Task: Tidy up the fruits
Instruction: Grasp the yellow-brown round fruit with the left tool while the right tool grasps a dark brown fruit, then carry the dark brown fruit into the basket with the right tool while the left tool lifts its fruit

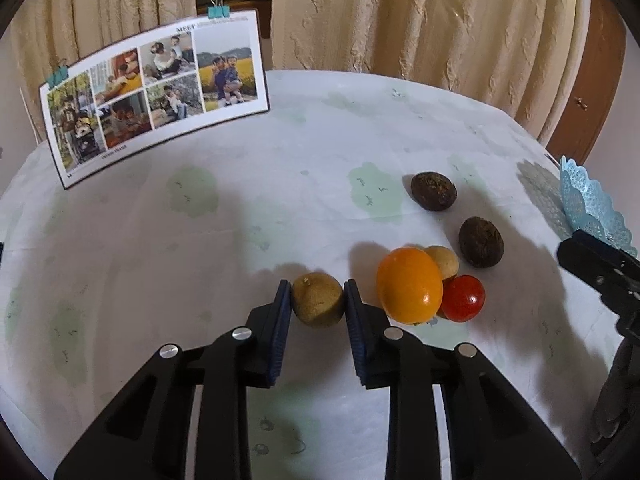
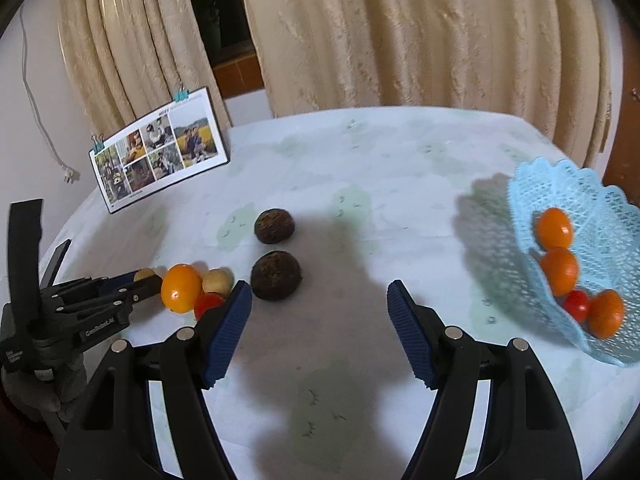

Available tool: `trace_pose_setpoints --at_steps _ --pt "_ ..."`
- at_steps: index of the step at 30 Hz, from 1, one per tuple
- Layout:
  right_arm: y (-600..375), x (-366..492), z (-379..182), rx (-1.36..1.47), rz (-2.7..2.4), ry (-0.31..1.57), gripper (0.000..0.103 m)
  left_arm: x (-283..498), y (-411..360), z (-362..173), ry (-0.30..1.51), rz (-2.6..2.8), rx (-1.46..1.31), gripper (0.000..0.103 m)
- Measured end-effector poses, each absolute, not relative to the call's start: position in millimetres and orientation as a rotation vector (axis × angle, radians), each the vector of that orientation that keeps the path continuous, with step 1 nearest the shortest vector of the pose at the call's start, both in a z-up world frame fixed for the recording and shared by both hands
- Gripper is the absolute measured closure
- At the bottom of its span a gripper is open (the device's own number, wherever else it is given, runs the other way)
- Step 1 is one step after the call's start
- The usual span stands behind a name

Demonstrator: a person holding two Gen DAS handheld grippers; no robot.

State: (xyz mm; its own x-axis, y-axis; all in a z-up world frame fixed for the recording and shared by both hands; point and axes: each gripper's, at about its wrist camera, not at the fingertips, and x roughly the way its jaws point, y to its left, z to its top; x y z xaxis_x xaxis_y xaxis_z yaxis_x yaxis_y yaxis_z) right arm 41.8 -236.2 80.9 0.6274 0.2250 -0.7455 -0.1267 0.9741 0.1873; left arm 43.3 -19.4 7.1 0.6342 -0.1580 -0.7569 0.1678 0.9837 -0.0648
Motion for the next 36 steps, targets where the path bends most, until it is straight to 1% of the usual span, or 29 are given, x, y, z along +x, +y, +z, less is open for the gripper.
trace_pose_setpoints --at_steps 3,5,9,16,19,21,25,30,36 --pt "-227 53 76 0.111 0.227 0.899 0.032 40 -19 12 0.844 -0.164 0.026 0.076" --pt "-220 62 71 0.108 0.241 0.923 0.038 39 -18 14 0.836 -0.153 0.031 0.076" --pt "-209 79 59 0.109 0.264 0.978 0.039 37 -16 18 0.823 -0.141 0.038 0.076" --pt "-191 97 41 0.056 0.257 1.027 0.047 34 -16 22 0.808 -0.122 0.050 0.076" --pt "-187 99 39 0.035 0.250 1.024 0.047 34 -16 23 0.809 -0.119 0.051 0.076" --pt "-183 99 38 0.012 0.241 1.021 0.050 34 -17 23 0.808 -0.115 0.057 0.076" --pt "-179 95 37 -0.031 0.232 1.008 0.061 33 -17 24 0.801 -0.106 0.068 0.076" --pt "-184 92 39 -0.014 0.209 0.998 0.061 33 -17 24 0.795 -0.095 0.078 0.076" --pt "-202 81 55 0.029 0.181 0.952 0.061 31 -20 25 0.783 -0.087 0.099 0.076"
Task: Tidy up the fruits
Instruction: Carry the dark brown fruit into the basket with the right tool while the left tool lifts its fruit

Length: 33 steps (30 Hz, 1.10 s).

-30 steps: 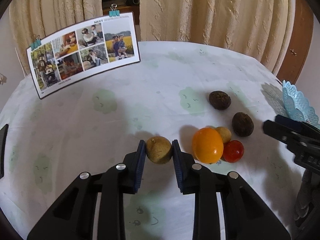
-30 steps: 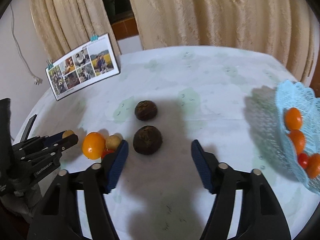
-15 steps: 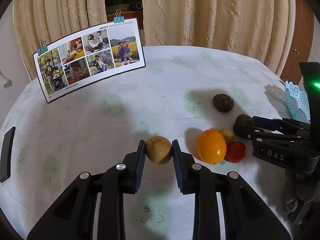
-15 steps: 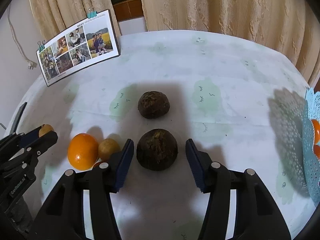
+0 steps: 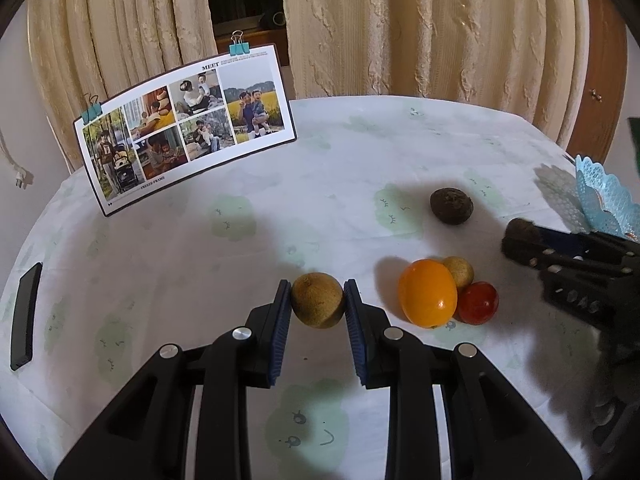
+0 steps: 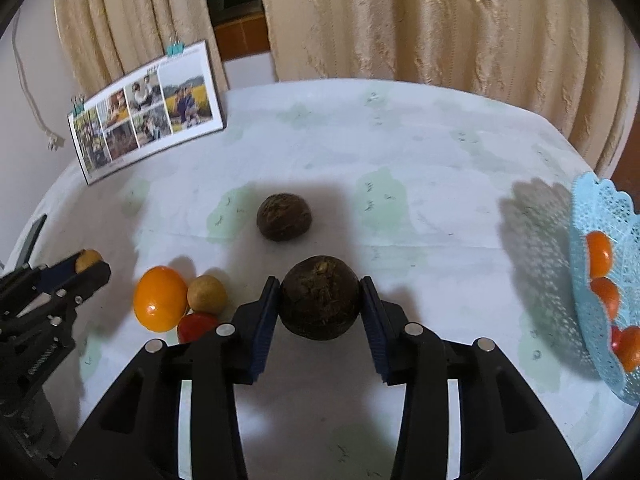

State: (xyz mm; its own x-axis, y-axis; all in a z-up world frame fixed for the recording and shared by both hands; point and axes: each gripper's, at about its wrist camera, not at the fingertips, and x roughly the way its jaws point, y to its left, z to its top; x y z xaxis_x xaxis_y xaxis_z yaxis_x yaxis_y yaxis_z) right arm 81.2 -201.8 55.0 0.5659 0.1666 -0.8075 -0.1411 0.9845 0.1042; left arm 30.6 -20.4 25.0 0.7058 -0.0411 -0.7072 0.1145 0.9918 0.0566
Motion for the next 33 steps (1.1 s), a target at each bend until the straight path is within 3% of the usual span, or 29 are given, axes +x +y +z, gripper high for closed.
trace_pose_setpoints --at_steps 19,33 --pt "-315 36 119 0.179 -0.036 0.757 0.061 22 -41 34 0.756 -0.094 0.138 0.076" --pt "-403 9 117 0.285 -0.218 0.707 0.061 15 -96 52 0.711 -0.166 0.207 0.076"
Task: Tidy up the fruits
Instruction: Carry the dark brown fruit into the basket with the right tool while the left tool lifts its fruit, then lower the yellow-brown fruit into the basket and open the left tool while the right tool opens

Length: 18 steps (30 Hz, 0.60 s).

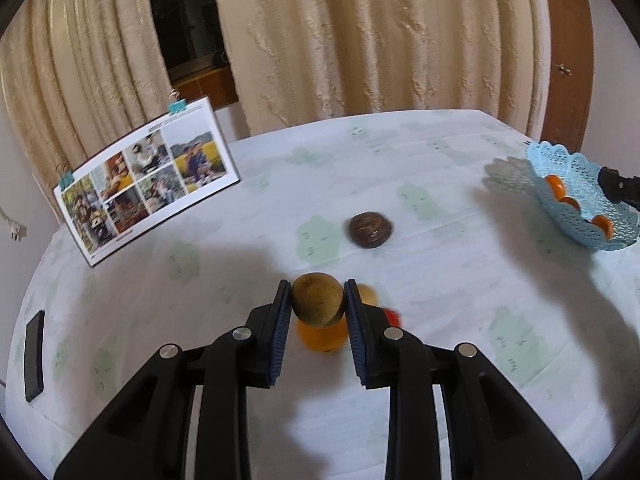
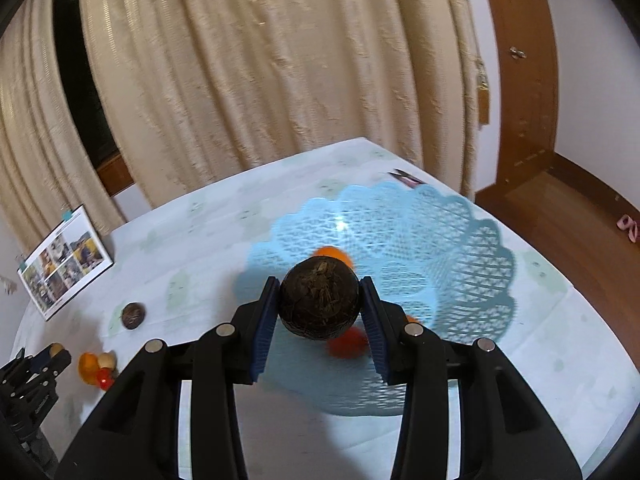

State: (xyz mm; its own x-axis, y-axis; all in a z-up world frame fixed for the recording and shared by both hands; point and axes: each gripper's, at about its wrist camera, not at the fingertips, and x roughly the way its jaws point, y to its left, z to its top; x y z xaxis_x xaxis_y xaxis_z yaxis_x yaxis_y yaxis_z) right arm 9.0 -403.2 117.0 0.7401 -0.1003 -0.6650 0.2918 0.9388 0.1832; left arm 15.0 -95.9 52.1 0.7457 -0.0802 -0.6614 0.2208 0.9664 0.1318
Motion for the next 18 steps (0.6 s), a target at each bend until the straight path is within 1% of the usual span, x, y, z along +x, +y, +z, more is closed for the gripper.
trace_pose_setpoints --at_steps 18 --pt "-452 -20 100 0.339 -0.355 0.626 0.059 10 -179 66 0.677 -0.270 0.298 0.076"
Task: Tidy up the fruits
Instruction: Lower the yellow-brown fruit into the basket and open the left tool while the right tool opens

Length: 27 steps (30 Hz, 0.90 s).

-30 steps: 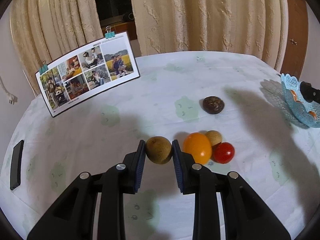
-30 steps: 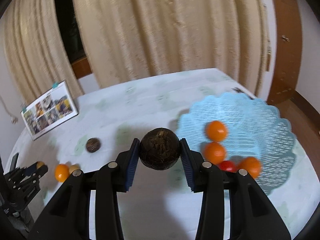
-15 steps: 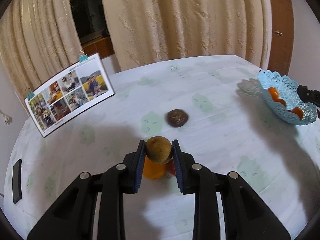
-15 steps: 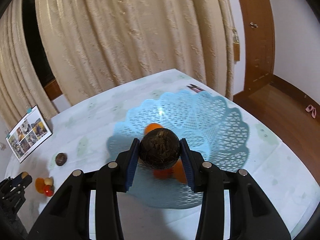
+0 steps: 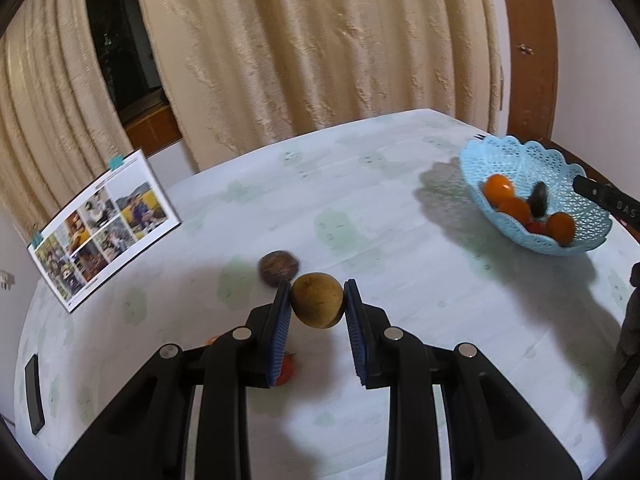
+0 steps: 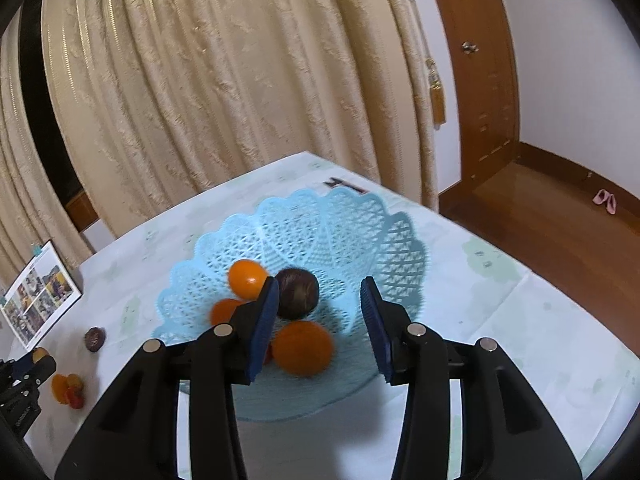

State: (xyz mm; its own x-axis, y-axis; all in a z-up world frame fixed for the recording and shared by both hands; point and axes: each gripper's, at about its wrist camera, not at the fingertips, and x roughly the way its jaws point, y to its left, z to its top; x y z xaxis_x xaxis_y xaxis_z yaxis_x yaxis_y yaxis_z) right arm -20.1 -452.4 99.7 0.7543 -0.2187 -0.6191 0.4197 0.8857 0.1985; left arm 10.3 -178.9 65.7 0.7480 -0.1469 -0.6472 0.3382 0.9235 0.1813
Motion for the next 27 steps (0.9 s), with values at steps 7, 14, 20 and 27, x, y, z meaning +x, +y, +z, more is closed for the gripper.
trace_pose_setpoints --at_steps 7,14,20,27 --pt "-456 -30 99 0.342 -0.409 0.564 0.055 11 -218 69 0.663 -0.328 0.333 0.076" --pt "-456 -37 103 0.351 -0.428 0.516 0.040 12 -259 73 0.644 -0.387 0.358 0.076" --pt "-457 -40 104 0.354 -0.434 0.512 0.036 16 -298 75 0.631 -0.454 0.379 0.076" --pt "-467 -46 105 0.381 -0.481 0.495 0.034 22 -334 74 0.639 -0.530 0.381 0.076"
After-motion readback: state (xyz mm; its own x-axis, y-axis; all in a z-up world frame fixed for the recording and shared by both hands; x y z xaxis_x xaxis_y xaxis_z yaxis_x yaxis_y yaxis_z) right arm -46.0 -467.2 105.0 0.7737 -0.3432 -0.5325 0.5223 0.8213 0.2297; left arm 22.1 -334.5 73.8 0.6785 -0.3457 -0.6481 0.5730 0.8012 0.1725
